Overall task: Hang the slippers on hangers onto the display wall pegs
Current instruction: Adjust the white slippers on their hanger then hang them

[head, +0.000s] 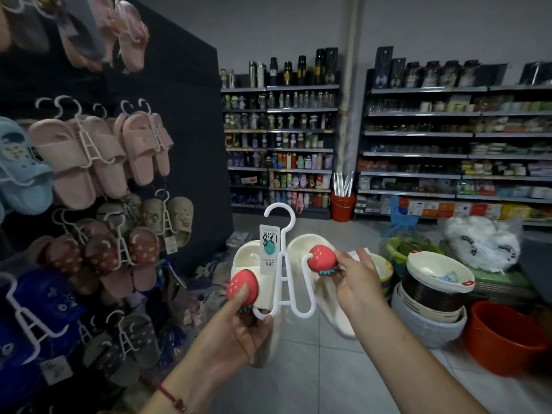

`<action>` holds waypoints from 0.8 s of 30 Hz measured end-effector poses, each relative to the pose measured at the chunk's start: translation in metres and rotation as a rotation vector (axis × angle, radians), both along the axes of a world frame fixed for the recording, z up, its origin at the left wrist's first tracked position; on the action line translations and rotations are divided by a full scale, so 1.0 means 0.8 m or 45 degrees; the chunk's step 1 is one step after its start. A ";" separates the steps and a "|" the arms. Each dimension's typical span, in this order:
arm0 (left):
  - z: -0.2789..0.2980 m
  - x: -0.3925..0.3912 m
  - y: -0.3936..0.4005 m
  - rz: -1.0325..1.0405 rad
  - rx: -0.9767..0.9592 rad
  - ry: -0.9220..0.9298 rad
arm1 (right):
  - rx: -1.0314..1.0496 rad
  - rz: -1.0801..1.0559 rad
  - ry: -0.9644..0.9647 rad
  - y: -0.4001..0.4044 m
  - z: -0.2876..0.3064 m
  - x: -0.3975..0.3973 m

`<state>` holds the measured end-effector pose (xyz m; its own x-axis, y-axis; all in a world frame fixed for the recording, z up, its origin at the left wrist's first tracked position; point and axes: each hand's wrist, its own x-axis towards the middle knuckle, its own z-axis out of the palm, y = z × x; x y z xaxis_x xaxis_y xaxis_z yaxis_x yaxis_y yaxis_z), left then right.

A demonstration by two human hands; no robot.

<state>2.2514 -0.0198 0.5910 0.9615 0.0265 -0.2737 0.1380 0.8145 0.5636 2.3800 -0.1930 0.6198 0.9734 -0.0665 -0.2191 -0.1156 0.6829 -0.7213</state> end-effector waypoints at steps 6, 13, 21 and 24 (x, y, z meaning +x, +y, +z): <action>-0.008 -0.002 -0.004 0.039 0.034 0.052 | 0.160 0.026 0.102 0.026 0.025 0.026; -0.015 0.001 0.002 0.242 0.010 0.131 | 0.190 0.087 0.068 0.059 0.026 0.004; -0.018 0.004 0.015 0.355 -0.141 0.107 | 0.183 0.179 0.048 0.065 -0.007 -0.017; -0.016 0.010 0.020 0.364 -0.141 0.106 | 0.152 0.206 0.045 0.061 -0.021 -0.020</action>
